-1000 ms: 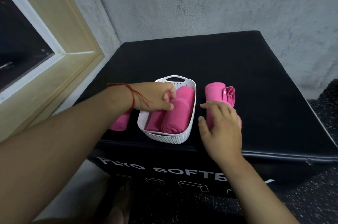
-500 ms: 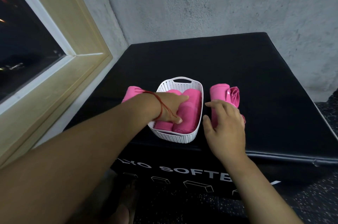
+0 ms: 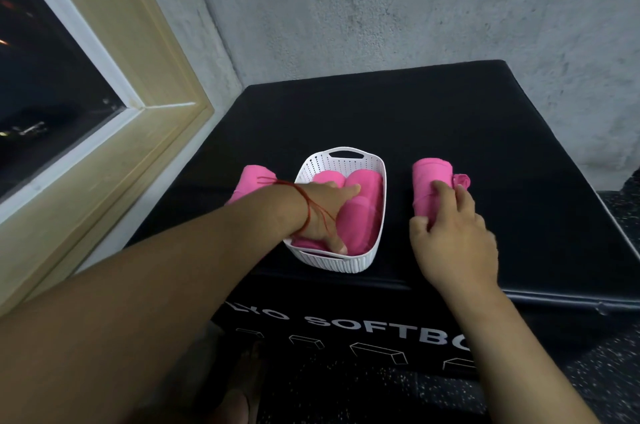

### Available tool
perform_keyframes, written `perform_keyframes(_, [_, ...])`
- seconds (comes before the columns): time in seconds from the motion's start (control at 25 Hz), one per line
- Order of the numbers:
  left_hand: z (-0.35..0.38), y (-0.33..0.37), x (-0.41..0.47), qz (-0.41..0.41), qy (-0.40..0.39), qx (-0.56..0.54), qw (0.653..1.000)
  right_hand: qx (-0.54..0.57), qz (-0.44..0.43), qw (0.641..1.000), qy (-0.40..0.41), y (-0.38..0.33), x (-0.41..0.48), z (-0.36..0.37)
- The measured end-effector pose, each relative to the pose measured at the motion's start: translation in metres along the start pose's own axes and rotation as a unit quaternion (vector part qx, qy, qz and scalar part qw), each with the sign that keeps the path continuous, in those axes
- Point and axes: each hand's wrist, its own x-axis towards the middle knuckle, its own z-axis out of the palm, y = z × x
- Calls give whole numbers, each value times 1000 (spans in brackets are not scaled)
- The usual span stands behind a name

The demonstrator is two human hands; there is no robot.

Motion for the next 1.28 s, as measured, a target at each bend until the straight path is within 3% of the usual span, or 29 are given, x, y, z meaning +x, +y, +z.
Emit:
perform_keyframes(0.2, [-1, 15, -2, 3, 17, 71, 997, -65, 26, 997, -28, -11, 8, 0])
perform_keyframes(0.32, [-6, -11, -18, 62, 40, -86, 994, -70, 26, 995, -63, -14, 7, -6])
perform_keyframes(0.4, [-5, -55, -32, 81, 210, -235, 946, -38, 30, 997, -63, -7, 11, -11])
perform_keyframes(0.48, [6, -115, -33, -30, 391, -298, 870, 27, 37, 997, -59, 2, 16, -16])
perform_keyframes(0.52, [15, -139, -35, -121, 413, -289, 855, 88, 38, 994, -58, 2, 17, -20])
perform_keyframes(0.6, [41, -164, -27, -244, 325, -276, 871, 244, 40, 968, -45, -5, 17, -31])
perform_keyframes(0.72, [75, -149, -11, -243, 242, -310, 887, 425, 43, 903, -48, -31, 16, -40])
perform_keyframes(0.8, [83, -141, -2, -259, 232, -285, 893, 471, 42, 879, -59, -47, 15, -35])
perform_keyframes(0.92, [77, -144, -2, -294, 215, -289, 885, 474, 26, 878, -54, -61, 14, -31])
perform_keyframes(1.0, [57, -142, -14, -269, 229, -329, 876, 490, 24, 871, -37, -66, 16, -32])
perform_keyframes(1.12, [16, -118, -35, -197, 302, -465, 809, 503, 29, 862, -53, -73, 15, -32])
perform_keyframes(1.2, [-3, -87, -40, -126, 303, -566, 756, 476, 28, 875, -77, -79, 9, -29])
perform_keyframes(1.28, [-7, -57, -34, -91, 281, -595, 747, 421, 22, 902, -95, -85, 4, -23])
